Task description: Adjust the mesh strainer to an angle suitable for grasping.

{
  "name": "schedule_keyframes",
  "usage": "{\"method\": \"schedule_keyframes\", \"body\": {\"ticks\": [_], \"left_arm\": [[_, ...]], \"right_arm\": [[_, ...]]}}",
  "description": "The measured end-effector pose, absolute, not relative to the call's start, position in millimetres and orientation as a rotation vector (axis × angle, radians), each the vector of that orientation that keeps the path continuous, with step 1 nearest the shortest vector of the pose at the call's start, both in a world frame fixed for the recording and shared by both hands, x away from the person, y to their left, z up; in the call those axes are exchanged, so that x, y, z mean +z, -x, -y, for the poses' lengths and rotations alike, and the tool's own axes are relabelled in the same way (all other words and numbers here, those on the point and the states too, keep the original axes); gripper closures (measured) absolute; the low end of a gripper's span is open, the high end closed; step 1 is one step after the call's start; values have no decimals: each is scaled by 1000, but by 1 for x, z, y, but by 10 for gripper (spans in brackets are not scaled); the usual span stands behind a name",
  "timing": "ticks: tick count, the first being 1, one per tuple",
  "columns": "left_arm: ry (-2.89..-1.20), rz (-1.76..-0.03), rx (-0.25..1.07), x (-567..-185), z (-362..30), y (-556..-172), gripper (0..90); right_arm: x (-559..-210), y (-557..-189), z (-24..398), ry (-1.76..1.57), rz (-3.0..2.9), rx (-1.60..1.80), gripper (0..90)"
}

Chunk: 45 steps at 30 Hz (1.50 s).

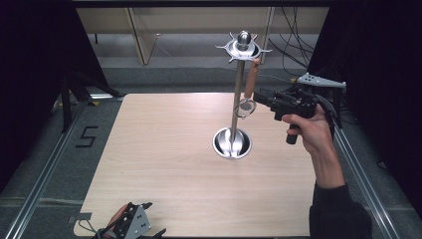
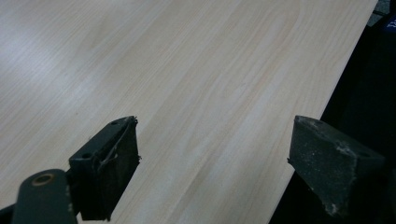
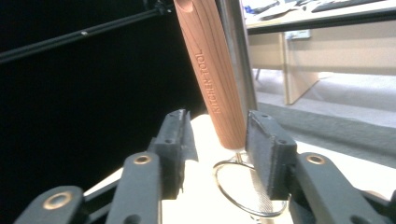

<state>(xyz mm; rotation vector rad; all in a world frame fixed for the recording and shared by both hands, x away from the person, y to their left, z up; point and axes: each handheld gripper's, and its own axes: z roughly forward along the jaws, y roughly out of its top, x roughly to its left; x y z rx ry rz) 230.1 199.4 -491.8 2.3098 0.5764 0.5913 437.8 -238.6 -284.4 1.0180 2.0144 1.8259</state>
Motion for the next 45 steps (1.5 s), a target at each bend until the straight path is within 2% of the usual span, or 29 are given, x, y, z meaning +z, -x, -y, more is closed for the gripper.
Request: {"method": "schedule_keyframes", "body": {"ticks": [10, 16, 45], "left_arm": [[-2295, -583, 590, -493, -199, -230, 153], [-2294, -583, 588, -493, -198, -229, 153], [-2297, -576, 589, -491, -199, -229, 153]], "right_arm": [[-284, -411, 242, -996, -1957, 1780, 475], [-297, -403, 244, -1000, -1945, 1751, 444], [-327, -397, 246, -1022, -2038, 1596, 363]]}}
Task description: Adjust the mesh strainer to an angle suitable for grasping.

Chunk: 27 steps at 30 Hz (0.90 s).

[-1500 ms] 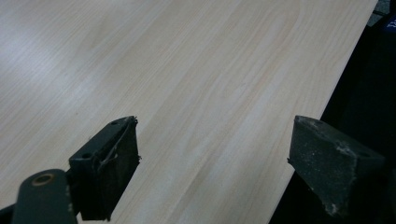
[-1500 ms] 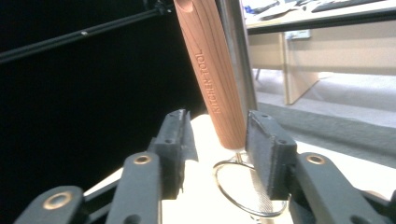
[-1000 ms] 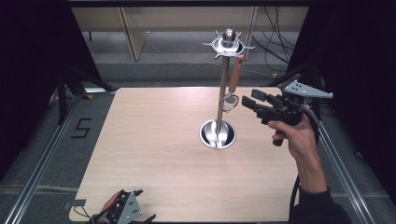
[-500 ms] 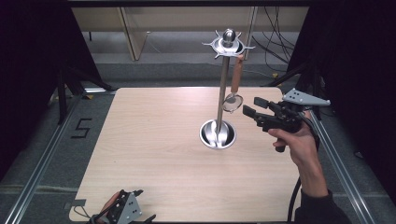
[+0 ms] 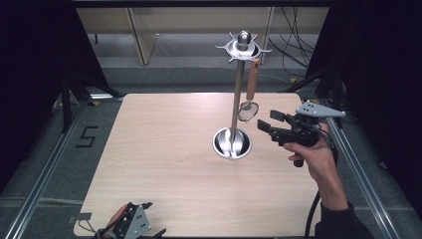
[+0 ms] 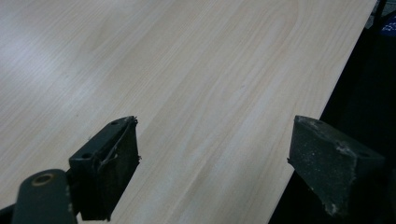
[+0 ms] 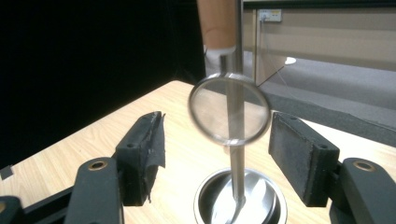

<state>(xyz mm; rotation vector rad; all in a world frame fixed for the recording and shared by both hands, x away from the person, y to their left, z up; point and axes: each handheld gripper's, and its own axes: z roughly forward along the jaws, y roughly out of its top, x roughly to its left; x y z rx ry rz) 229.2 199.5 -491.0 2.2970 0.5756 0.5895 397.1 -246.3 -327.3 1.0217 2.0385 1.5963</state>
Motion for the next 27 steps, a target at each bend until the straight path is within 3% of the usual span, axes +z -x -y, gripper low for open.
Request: {"method": "schedule_keyframes", "body": {"ticks": [27], "left_arm": [[-2298, -580, 591, -491, -199, -231, 153]], "right_arm": [[-361, -392, 238, -1019, -2142, 1409, 352]]}}
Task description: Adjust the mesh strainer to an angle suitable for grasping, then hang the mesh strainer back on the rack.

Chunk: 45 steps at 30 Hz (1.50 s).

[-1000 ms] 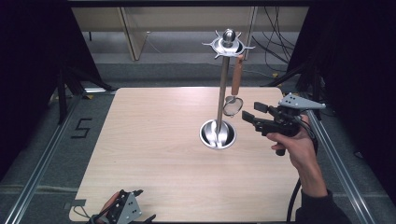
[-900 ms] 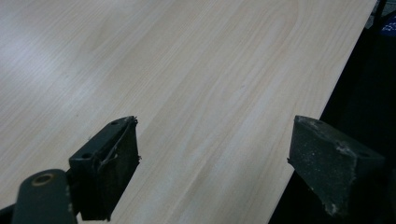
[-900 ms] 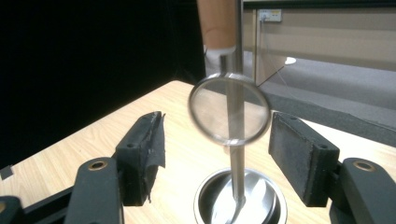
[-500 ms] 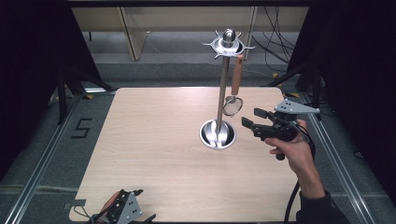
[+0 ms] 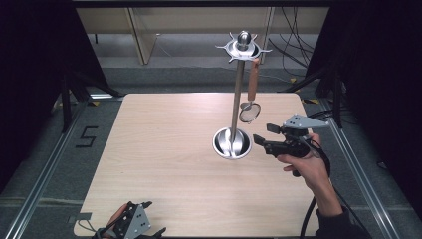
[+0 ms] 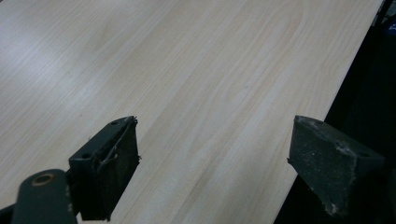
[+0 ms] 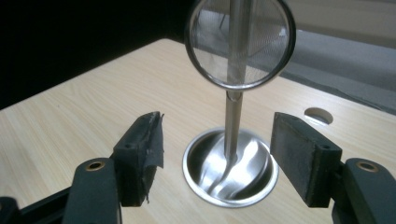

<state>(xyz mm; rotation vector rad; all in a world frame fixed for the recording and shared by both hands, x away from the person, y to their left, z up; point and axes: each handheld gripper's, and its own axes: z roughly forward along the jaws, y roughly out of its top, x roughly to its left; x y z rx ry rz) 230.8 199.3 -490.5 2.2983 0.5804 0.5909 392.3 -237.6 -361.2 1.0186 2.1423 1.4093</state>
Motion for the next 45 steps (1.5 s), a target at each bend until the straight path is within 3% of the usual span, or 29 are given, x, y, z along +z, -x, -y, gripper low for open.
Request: {"method": "schedule_keyframes", "body": {"ticks": [45], "left_arm": [[-2313, -566, 606, -492, -200, -230, 153]], "right_arm": [[-413, -378, 214, -987, -2337, 1301, 329]]}}
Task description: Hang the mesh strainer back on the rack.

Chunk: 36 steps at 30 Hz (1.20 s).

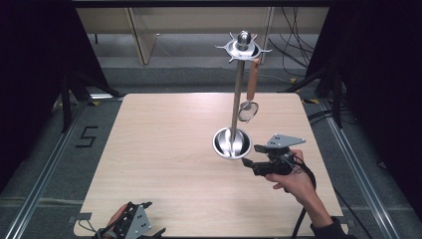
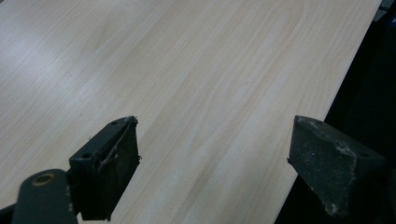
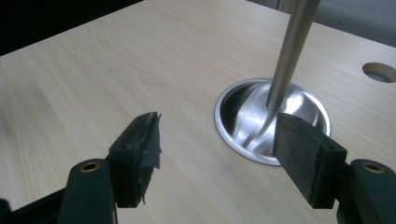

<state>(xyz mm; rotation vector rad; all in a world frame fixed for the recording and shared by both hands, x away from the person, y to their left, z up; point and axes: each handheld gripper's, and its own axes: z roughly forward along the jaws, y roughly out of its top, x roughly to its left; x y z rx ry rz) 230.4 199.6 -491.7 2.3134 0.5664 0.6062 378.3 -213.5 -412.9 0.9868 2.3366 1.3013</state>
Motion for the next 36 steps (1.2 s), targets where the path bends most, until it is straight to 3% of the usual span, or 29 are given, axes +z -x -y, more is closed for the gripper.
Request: {"method": "schedule_keyframes", "body": {"ticks": [36], "left_arm": [[-2317, -569, 610, -492, -200, -230, 154]], "right_arm": [[-463, -364, 208, -1011, -2466, 1256, 304]]}}
